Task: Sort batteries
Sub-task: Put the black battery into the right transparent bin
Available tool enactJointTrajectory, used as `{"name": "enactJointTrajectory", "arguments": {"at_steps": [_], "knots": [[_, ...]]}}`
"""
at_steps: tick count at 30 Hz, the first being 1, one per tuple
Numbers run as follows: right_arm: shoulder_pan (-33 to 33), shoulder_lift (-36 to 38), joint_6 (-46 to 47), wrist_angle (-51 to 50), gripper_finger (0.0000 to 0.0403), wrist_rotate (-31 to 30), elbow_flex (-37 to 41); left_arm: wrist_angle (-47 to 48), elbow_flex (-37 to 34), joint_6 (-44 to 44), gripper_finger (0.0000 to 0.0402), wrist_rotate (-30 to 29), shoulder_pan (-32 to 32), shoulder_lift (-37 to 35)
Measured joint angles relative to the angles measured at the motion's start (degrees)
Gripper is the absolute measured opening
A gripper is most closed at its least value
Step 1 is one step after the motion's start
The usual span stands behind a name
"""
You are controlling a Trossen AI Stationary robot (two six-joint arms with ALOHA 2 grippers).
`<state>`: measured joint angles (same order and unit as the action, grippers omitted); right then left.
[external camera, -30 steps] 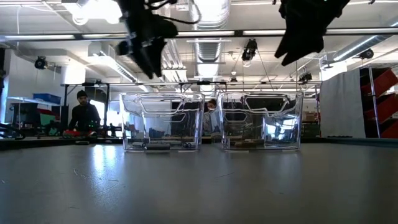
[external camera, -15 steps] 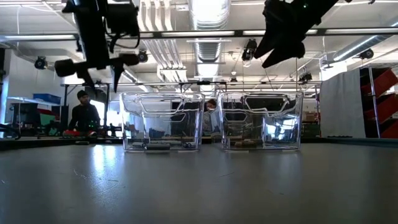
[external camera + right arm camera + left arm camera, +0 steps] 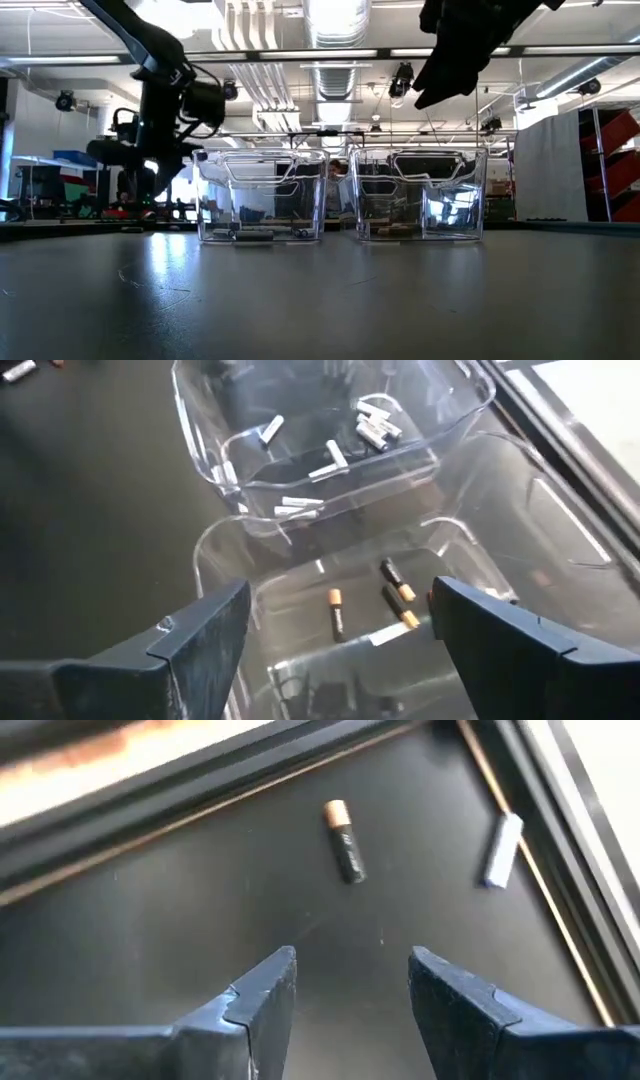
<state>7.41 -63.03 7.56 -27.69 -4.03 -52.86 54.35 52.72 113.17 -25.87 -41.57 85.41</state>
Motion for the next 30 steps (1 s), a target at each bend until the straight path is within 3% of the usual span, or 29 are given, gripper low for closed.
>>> {"name": "enactJointTrajectory", "arguments": {"at_steps": [6,14,25,30], "knots": [[2.2,2.0,-2.6,-3.4,0.03,-0.5,0.0,-2.4,0.0,6.1,0.0171,1.1,-4.2,3.9],[9.8,2.1,-5.3,-7.1,0.0295,0.1,1.4,-5.1,0.0,6.0,0.0171,2.9,-9.9,8.7],[20.4,-2.8,-10.6,0.5,0.0305,13.3,4.1,-6.9,0.0,4.4,0.0171,4.5,-14.7,11.6],[22.4,-7.0,-12.8,3.1,0.0299,20.2,4.1,-6.9,0.1,1.4,0.0163,8.8,-16.0,12.8]]}}
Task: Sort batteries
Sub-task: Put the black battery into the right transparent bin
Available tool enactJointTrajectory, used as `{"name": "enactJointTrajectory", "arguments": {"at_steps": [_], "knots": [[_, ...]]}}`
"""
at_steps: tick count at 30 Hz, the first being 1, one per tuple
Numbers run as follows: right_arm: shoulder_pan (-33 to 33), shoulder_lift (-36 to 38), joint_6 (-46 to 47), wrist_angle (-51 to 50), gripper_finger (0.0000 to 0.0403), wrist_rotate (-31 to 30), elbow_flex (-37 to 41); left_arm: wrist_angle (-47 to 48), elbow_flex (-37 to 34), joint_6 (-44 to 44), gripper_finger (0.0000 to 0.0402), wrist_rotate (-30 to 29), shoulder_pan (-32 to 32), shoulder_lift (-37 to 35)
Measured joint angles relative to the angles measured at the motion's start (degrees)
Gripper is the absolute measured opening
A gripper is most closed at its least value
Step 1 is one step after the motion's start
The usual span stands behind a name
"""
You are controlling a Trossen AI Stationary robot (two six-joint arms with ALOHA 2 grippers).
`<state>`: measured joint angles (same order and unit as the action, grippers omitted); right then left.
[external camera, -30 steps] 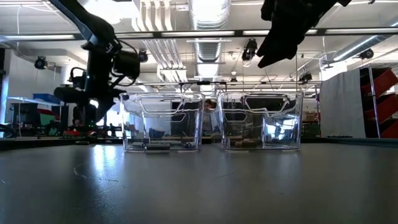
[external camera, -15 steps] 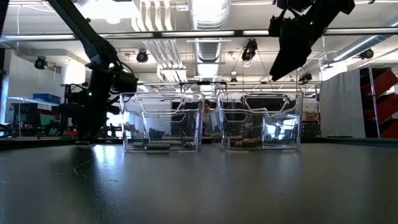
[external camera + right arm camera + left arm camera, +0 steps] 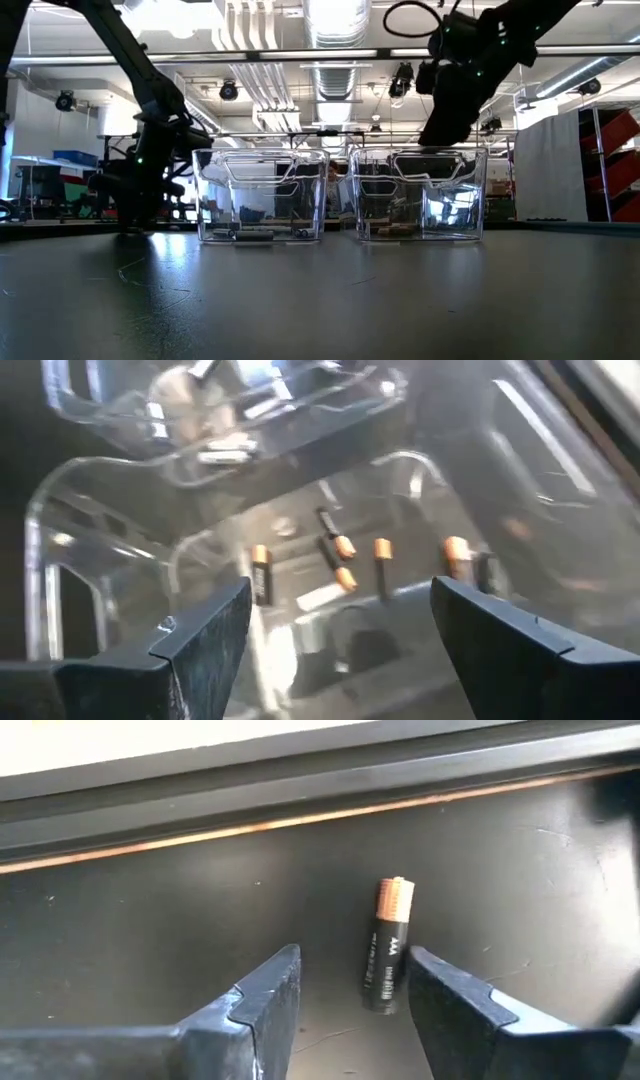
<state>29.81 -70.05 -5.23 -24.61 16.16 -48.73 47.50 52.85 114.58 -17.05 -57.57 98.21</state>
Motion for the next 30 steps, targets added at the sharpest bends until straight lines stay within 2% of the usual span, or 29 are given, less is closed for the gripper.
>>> {"name": "enactJointTrajectory", "arguments": {"at_steps": [5,9,14,21,30], "knots": [[0.7,-4.2,0.7,1.8,0.0305,5.8,0.0,1.2,0.6,-0.2,0.0155,1.3,0.0,1.5],[0.6,-6.2,0.7,2.0,0.0308,6.8,0.0,5.8,1.8,-0.7,0.0154,3.4,0.0,2.3],[0.6,-6.6,0.3,1.3,0.0298,6.8,0.0,6.6,1.7,-8.7,0.0143,5.7,-1.7,2.1],[0.6,-2.2,0.7,0.7,0.0286,6.3,0.0,6.5,1.7,-12.5,0.008,5.3,-1.9,2.1],[0.6,4.5,2.3,-2.5,0.0293,1.6,0.0,5.6,1.4,-19.5,0.0011,3.4,-1.8,2.1]]}}
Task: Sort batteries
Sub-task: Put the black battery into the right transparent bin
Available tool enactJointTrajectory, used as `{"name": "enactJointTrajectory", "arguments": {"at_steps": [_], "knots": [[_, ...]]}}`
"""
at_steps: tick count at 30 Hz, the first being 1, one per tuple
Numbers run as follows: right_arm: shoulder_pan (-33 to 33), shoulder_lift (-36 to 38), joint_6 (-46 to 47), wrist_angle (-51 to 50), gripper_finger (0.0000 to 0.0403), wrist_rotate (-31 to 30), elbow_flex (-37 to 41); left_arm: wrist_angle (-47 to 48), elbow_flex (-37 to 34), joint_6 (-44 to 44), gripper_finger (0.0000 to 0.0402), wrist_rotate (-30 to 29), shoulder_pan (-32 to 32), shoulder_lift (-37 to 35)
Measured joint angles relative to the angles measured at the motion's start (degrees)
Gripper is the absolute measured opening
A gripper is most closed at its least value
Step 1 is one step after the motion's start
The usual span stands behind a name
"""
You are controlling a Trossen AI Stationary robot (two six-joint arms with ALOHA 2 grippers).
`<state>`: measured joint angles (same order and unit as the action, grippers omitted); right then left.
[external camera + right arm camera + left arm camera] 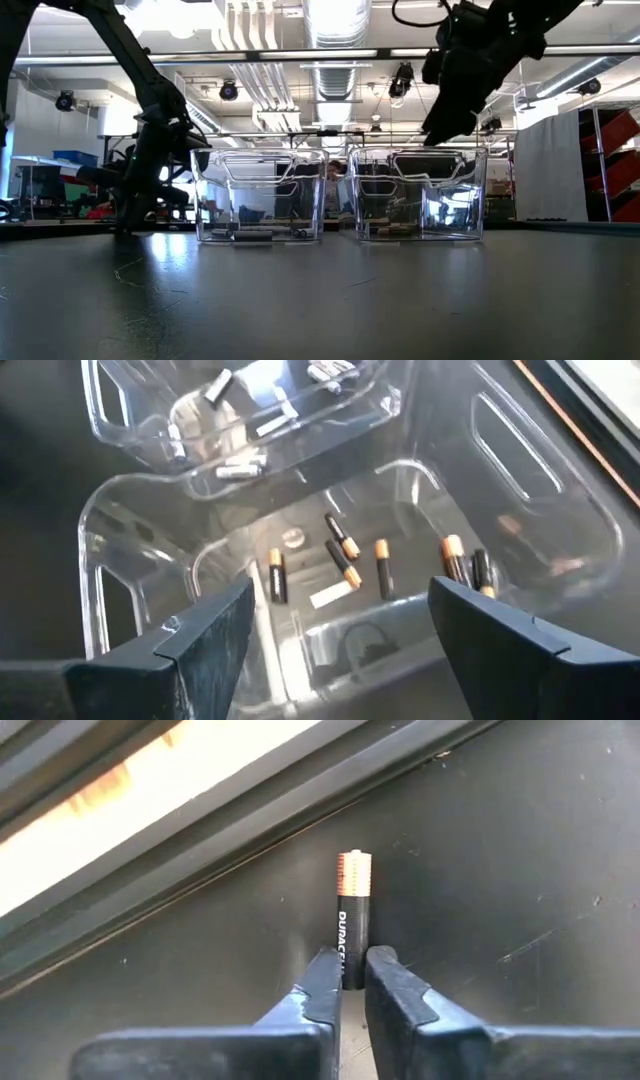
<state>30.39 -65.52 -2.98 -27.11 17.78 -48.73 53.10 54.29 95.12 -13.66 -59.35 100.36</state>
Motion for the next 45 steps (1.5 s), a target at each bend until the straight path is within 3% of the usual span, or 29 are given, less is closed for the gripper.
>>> {"name": "enactJointTrajectory", "arguments": {"at_steps": [11,18,24,34,40,45], "knots": [[0.0,8.8,-1.0,-7.5,0.0285,-8.8,0.0,-1.2,-0.3,-6.7,0.001,-0.9,1.9,-1.7],[0.0,10.8,2.5,-7.4,0.031,-8.9,0.0,-1.8,-0.2,-6.9,0.001,-0.9,6.8,-2.8],[-0.1,11.1,3.5,-12.0,0.0308,-9.0,0.0,-4.2,0.3,-10.7,0.001,-1.7,11.5,-5.4],[-0.1,12.5,0.7,-13.2,0.03,-9.7,0.0,-2.8,0.8,-12.0,0.001,-8.3,21.4,-21.4],[-0.1,12.1,-0.9,-4.5,0.029,-10.5,0.0,-4.9,1.2,-23.0,0.001,-14.7,28.1,-30.9],[-0.1,11.2,-0.4,3.7,0.0288,-9.8,0.0,-14.6,1.2,-35.0,0.001,-15.5,34.9,-35.8]]}}
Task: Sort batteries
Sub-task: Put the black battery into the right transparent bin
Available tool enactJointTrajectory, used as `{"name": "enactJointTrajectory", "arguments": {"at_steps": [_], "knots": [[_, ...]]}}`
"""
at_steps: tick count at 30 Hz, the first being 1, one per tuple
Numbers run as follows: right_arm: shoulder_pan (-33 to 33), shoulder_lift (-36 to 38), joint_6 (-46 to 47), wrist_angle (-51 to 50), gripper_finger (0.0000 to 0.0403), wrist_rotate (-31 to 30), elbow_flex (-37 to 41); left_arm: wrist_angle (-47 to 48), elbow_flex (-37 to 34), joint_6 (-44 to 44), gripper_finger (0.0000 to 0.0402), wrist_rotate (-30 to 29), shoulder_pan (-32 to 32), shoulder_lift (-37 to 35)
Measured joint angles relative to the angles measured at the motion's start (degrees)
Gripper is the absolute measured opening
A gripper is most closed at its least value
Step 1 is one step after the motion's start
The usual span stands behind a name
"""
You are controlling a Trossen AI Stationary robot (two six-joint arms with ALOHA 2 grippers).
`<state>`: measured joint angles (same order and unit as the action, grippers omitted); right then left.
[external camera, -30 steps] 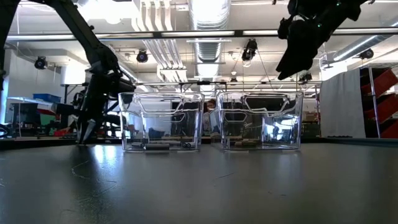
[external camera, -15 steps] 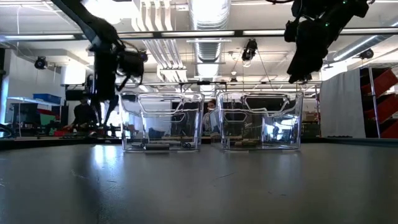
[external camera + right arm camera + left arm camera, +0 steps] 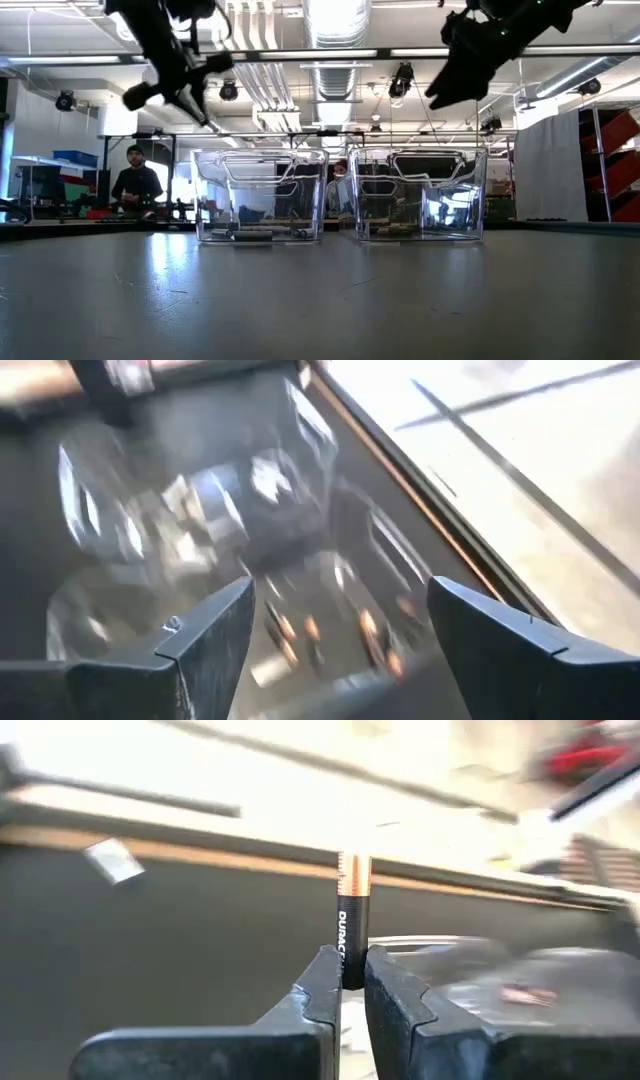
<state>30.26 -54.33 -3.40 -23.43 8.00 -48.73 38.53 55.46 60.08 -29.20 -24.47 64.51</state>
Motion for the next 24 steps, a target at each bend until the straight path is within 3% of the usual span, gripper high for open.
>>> {"name": "enactJointTrajectory", "arguments": {"at_steps": [5,12,15,24], "knots": [[0.0,1.1,8.8,13.6,0.0283,6.1,-0.4,-14.7,0.0,-7.0,0.001,-3.2,7.0,-1.3],[0.0,0.3,15.3,33.8,0.0262,7.1,-0.4,-38.8,0.0,-22.9,0.001,0.1,12.8,1.2],[-0.5,-1.5,20.7,41.9,0.0253,12.6,-0.6,-46.4,0.0,-26.5,0.001,1.9,14.1,2.7],[-5.8,-10.0,23.6,36.8,0.0224,14.5,-9.9,-55.5,0.0,-30.5,0.001,6.5,15.3,5.4]]}}
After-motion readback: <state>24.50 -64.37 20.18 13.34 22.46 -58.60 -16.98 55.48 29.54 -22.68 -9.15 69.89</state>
